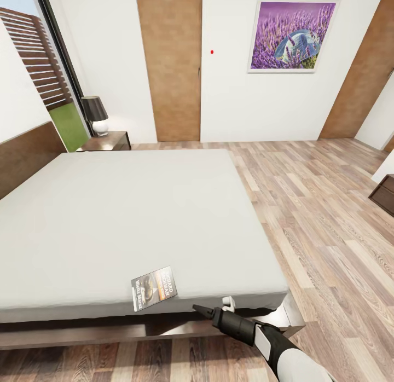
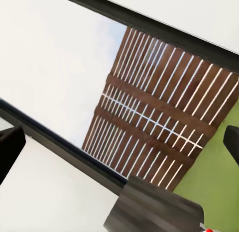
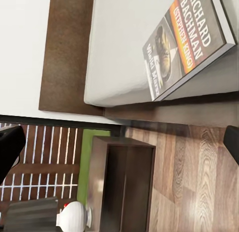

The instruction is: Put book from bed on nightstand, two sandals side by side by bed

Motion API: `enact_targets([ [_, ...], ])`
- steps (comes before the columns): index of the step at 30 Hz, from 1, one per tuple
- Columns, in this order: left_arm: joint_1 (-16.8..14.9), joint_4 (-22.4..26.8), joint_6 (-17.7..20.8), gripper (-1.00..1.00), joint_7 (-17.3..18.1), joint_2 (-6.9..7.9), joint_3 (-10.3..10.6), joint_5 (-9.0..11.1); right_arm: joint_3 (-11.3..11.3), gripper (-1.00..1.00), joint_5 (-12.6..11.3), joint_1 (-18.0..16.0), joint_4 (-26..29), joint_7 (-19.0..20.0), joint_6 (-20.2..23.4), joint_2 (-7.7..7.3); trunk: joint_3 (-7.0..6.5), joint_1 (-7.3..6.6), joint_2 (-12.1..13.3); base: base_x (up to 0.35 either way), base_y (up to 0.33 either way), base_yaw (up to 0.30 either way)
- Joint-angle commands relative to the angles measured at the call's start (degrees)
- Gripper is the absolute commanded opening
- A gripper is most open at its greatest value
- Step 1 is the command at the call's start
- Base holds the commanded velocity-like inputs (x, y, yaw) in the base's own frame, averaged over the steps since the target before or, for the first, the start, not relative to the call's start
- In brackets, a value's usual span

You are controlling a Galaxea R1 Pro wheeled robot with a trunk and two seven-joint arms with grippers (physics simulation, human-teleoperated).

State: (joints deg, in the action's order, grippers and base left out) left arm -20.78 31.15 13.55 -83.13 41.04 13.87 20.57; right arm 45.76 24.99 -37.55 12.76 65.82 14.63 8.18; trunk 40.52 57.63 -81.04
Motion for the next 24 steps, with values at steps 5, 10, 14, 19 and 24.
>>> enact_targets([
  [5,-0.05,0.05,0.6,1.0,-1.19,0.1,0.53,0.52,0.53,1.0,0.41,-0.03,0.16,0.27,0.58,0.0,0.05,0.0,-0.03,0.0,0.0,0.0],
  [10,-0.05,0.05,0.6,1.0,-1.67,0.1,0.53,0.52,0.55,1.0,0.41,-0.03,0.16,0.27,0.58,-0.07,0.05,0.0,-0.03,0.0,0.0,0.0],
  [14,-0.05,0.05,0.6,1.0,-2.59,0.1,0.55,0.52,0.54,1.0,0.46,-0.02,0.16,0.27,0.57,-0.09,0.05,0.0,-0.03,0.0,0.0,0.0],
  [19,-0.1,-0.05,0.65,1.0,-3.33,0.04,0.55,0.48,0.53,1.0,0.49,0.01,0.17,0.28,0.52,-0.09,0.77,0.88,-1.64,0.0,0.0,0.0],
  [24,-0.13,-0.04,0.83,1.0,-3.6,-0.01,0.57,0.45,0.49,1.0,0.5,0.01,0.16,0.26,0.5,-0.14,1.67,1.98,-3.64,0.0,0.0,0.0],
])
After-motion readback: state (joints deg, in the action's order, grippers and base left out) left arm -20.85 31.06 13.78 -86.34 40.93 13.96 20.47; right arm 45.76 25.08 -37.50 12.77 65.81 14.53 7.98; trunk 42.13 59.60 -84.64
